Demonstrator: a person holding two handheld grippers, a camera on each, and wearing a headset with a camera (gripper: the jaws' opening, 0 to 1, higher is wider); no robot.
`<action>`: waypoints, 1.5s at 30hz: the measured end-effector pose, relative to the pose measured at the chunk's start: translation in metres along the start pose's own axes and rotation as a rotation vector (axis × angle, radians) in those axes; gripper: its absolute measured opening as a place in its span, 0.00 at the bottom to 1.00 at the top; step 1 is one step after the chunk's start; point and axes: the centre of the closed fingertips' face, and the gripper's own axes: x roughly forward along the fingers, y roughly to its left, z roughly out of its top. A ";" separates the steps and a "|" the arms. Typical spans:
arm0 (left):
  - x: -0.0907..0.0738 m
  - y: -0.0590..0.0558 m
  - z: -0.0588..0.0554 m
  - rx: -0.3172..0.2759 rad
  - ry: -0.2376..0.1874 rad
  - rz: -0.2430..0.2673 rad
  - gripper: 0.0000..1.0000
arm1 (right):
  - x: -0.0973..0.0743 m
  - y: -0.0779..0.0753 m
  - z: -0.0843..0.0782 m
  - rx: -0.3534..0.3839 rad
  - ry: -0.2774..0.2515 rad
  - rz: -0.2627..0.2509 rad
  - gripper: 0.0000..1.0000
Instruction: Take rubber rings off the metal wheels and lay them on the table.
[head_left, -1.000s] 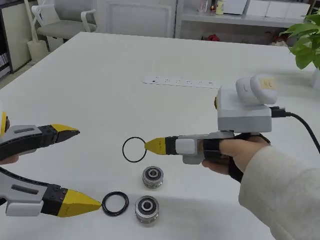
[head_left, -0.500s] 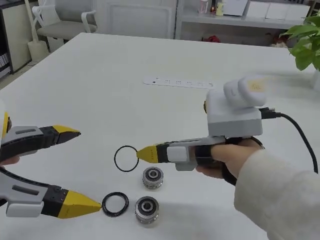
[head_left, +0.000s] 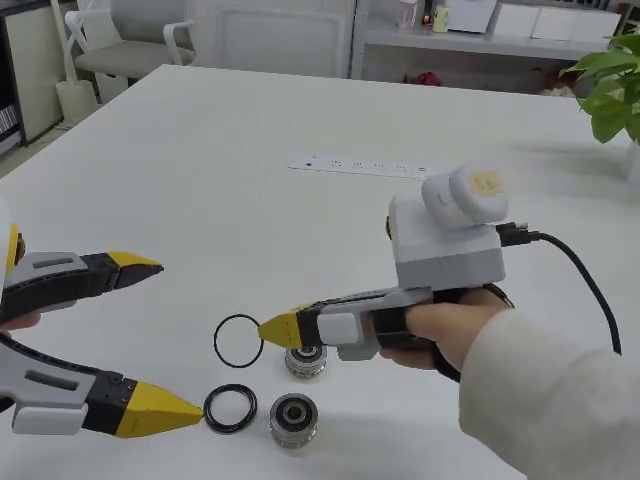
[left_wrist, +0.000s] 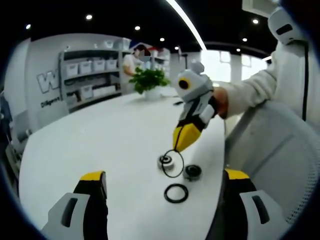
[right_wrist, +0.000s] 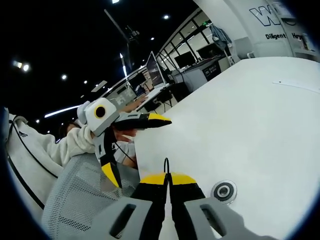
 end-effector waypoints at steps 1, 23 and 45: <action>0.000 0.000 0.000 0.000 0.000 -0.001 0.98 | 0.001 0.001 -0.002 -0.002 0.008 0.004 0.00; 0.002 -0.006 -0.005 0.000 0.020 -0.037 0.96 | 0.018 0.007 -0.028 -0.034 0.117 0.020 0.00; 0.012 -0.017 -0.023 0.014 0.092 -0.110 0.96 | 0.026 -0.006 -0.048 -0.028 0.186 -0.013 0.00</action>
